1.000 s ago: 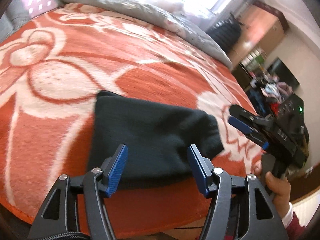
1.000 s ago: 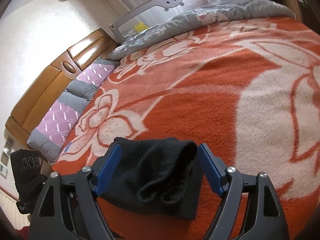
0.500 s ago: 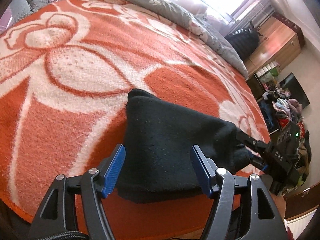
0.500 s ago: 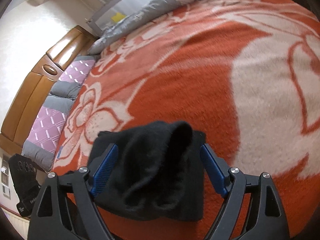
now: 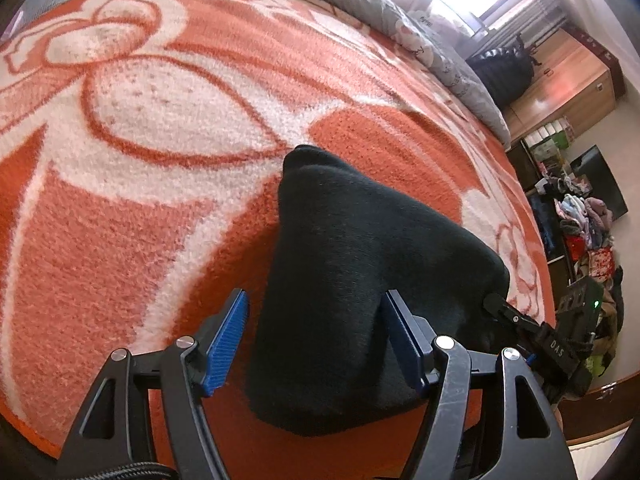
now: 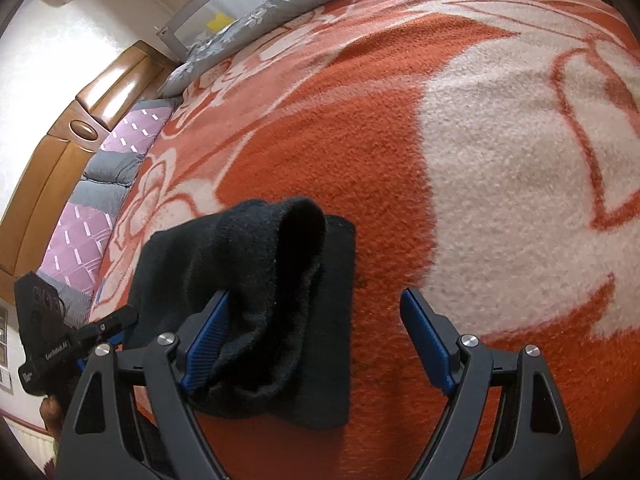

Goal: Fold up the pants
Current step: 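Grasp the folded pants edge with the left gripper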

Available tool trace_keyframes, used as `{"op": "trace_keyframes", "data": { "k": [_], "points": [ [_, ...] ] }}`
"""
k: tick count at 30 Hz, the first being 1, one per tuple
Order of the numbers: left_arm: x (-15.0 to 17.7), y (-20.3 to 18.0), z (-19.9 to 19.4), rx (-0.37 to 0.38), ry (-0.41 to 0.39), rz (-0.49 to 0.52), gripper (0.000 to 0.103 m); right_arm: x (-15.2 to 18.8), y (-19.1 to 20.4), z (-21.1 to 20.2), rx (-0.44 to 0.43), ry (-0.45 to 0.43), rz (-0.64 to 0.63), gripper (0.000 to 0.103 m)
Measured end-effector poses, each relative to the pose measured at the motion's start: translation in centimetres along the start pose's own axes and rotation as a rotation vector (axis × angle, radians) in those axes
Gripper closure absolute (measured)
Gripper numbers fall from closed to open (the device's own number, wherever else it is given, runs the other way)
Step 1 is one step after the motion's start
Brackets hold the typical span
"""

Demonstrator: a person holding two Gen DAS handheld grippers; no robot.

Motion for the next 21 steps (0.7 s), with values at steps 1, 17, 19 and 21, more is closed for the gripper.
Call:
{"op": "trace_keyframes", "data": {
  "k": [1,17,19,21],
  "points": [
    [0.0,0.0,0.2,0.001,0.001,-0.002,0.032,0.0,-0.2,0.0,-0.003,0.000,-0.002,0.019],
    [-0.4,2.1,3.5,0.011,0.039,-0.046,0.026,0.2,-0.1,0.8,-0.099,0.024,0.009,0.019],
    [-0.6,2.0,3.5,0.012,0.039,-0.043,0.028,0.3,0.2,1.0,-0.129,0.044,0.017,0.020],
    [-0.6,1.8,3.4,0.020,0.041,-0.037,0.032,0.7,0.4,1.3,-0.159,0.062,0.026,0.023]
  ]
}}
Point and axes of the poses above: each gripper's, at about its wrist camera, not at the fingertips, and z roughly the way its jaws point, y to its left, x to its underside, the point moved 8 cm from there along z, roughly the way its jaws point, and after that the axes turned 9 degrees about z, right-handed, at the moved point
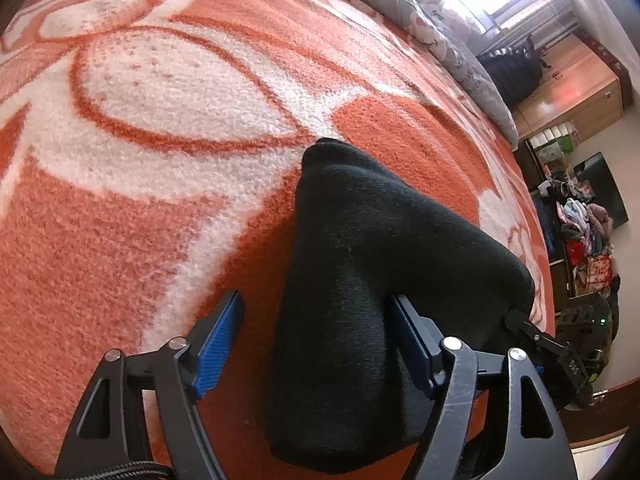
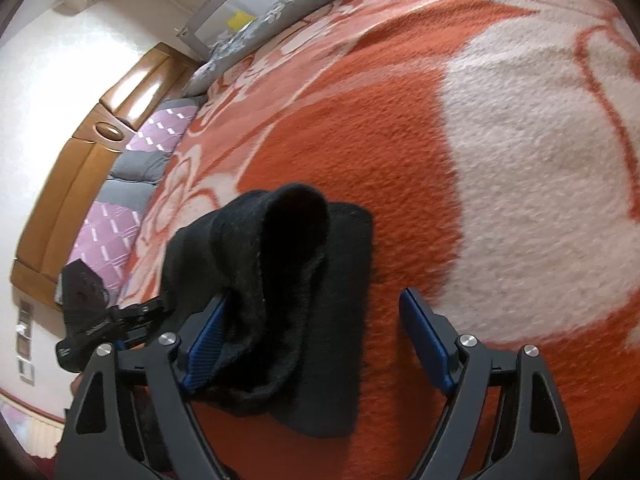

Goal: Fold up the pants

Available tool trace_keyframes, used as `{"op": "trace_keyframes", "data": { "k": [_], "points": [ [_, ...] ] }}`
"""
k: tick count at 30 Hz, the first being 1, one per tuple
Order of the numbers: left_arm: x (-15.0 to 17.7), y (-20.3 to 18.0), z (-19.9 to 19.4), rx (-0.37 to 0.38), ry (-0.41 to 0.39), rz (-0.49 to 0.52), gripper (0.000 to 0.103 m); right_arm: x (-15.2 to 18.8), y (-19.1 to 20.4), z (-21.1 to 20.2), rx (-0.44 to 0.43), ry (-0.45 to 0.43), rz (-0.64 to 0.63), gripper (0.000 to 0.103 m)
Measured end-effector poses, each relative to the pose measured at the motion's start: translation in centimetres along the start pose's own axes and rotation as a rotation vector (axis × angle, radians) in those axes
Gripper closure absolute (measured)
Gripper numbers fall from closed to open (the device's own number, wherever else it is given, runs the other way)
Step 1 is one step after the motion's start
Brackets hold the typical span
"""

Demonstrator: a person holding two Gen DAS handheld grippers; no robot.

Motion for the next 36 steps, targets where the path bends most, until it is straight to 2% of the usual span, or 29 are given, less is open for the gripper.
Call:
{"op": "trace_keyframes", "data": {
  "k": [6,9,16,23,28,36],
  "points": [
    [0.2,-0.6,0.4,0.066,0.000,-0.019,0.049,0.5,-0.5,0.5,-0.052,0.013,0.045,0.026],
    [0.2,-1.1,0.1,0.052,-0.007,0.013,0.055,0.8,-0.1,0.6,-0.078,0.033,0.056,0.035],
    [-0.1,-2.1,-1.1,0.063,-0.041,0.028,0.067,1.1,1.6,-0.3,-0.063,0.012,0.007,0.050],
    [-0.2,-2.5,-4.0,0.053,-0.088,0.037,0.069,0.6,4.2,-1.2,-0.091,0.012,-0.047,0.053],
    [-1.2,-2.1,-7.0,0.038,-0.153,0.028,0.069,-0.3,6.9,-0.9,-0.119,0.007,-0.097,0.053],
    [-3.8,-0.9,-9.7,-0.061,-0.220,0.060,0.070,-2.5,10.7,1.3,-0.114,-0.006,-0.197,0.053]
  ]
}}
Point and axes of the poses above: each gripper's, at about its wrist camera, not at the fingertips, and z roughly the way its jaws point, y to its left, x to its underside, the point moved 8 cm from there along z, roughly the way its jaws point, and after that the axes turned 9 degrees about z, right-handed, at the moved point
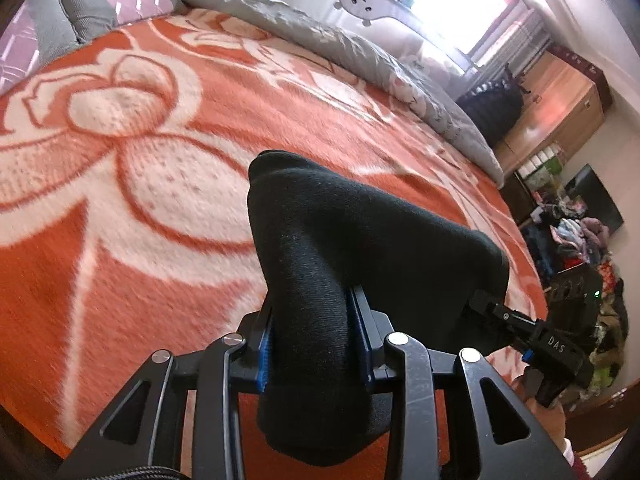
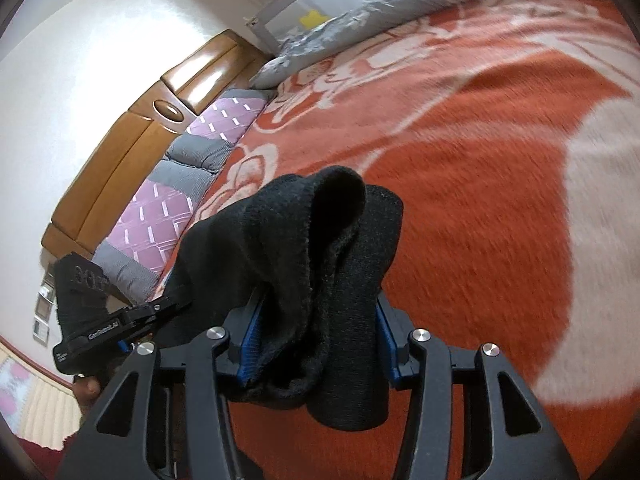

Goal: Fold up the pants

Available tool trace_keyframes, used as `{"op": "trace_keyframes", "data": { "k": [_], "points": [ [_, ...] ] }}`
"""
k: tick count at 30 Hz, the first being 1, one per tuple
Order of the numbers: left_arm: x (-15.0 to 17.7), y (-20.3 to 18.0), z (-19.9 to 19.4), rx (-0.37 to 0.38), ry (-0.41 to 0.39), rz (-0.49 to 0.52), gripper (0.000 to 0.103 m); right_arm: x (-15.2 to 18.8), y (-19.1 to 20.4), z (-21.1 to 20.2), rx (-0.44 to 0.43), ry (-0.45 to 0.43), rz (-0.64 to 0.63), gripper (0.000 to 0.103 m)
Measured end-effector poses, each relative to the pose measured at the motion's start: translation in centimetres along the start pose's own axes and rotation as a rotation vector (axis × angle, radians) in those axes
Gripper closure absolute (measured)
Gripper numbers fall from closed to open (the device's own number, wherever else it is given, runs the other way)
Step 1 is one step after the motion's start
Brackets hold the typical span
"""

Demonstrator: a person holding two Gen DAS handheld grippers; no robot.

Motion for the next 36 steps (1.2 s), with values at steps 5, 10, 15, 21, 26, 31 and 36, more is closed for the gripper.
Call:
{"op": "trace_keyframes", "data": {
  "k": [5,10,15,21,26,31,36],
  "points": [
    [-1.4,2.1,0.5,-0.048,-0.016,-0.024,0.070,-1.8,1.4,2.3,0.012,0.004,-0.053,0.053],
    [-2.5,4.1,1.5,-0.105,-0.021,-0.040,0.070,-3.1,2.5,5.0,0.030,0.016,-0.106,0.053],
    [-3.0,5.6,2.5,-0.138,-0.016,-0.057,0.070,-3.9,2.7,7.3,0.045,0.040,-0.129,0.053],
    [-3.2,6.9,3.6,-0.158,-0.009,-0.072,0.070,-4.3,2.5,9.5,0.054,0.071,-0.130,0.053],
    [-2.8,8.0,4.6,-0.166,0.010,-0.087,0.070,-4.1,2.0,10.9,0.059,0.100,-0.122,0.053],
    [-1.6,9.2,6.1,-0.164,0.046,-0.106,0.070,-3.3,0.9,12.2,0.093,0.132,-0.113,0.051],
    [-1.4,9.5,6.5,-0.159,0.050,-0.101,0.066,-3.3,0.1,12.4,0.116,0.128,-0.112,0.046]
  ]
}}
Point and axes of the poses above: each gripper's, at about its wrist camera, not at the fingertips, and z roughly the way its jaws point, y to its left, x to its underside, the point moved 8 cm from there along z, roughly the way its jaws point, and after that the axes turned 9 degrees about z, right-handed, at the moved point
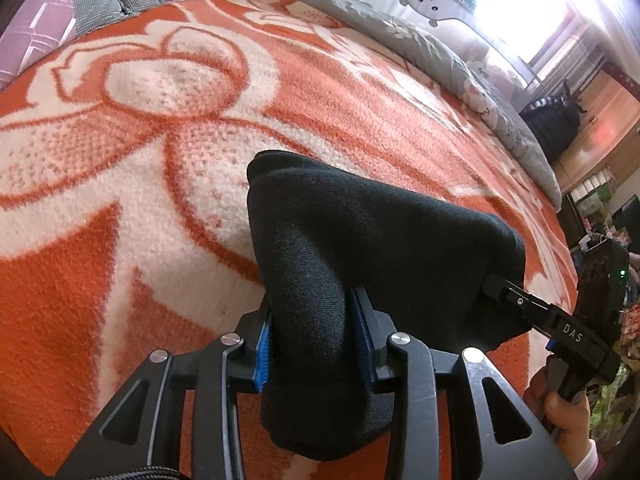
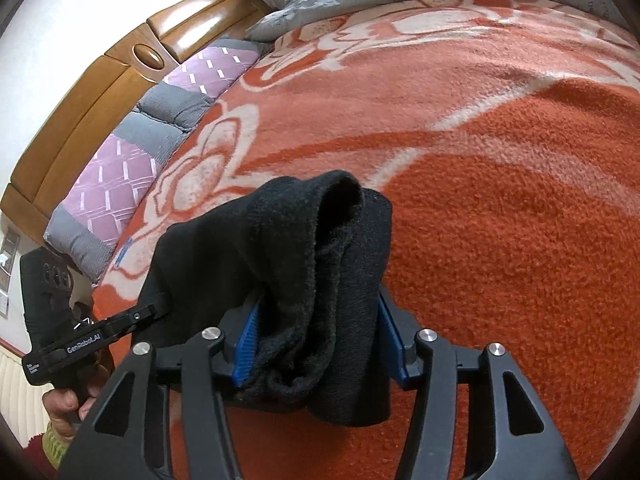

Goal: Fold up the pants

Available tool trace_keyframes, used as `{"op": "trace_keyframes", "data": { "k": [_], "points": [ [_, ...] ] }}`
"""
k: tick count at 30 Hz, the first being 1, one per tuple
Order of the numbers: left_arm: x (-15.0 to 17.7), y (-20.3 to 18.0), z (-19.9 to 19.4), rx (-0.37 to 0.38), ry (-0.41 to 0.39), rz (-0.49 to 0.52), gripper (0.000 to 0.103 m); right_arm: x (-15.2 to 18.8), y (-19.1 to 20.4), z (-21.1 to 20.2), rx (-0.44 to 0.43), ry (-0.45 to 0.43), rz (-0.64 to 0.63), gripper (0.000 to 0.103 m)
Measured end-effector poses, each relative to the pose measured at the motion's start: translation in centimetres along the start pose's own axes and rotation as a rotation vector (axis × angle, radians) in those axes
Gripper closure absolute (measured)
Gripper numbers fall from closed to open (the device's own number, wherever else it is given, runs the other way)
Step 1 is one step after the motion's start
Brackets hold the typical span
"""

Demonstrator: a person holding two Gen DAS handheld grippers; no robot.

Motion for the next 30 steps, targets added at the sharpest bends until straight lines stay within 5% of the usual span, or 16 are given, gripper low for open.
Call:
{"op": "trace_keyframes", "data": {
  "k": [30],
  "points": [
    [3.3,-1.1,-3.6,-0.114,-0.024,0.084,0.031,2.9,0.0,-4.6,0.069,-0.097,-0.020,0.030]
  ]
}}
Point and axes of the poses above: each gripper's, at about its wrist camera, not at the fingertips, and z roughly the way its jaws point, y to its left, x to its underside, the point moved 8 cm from there along z, roughly the way its jaws point, and after that the axes turned 9 degrees about z, right-handed, at the moved point
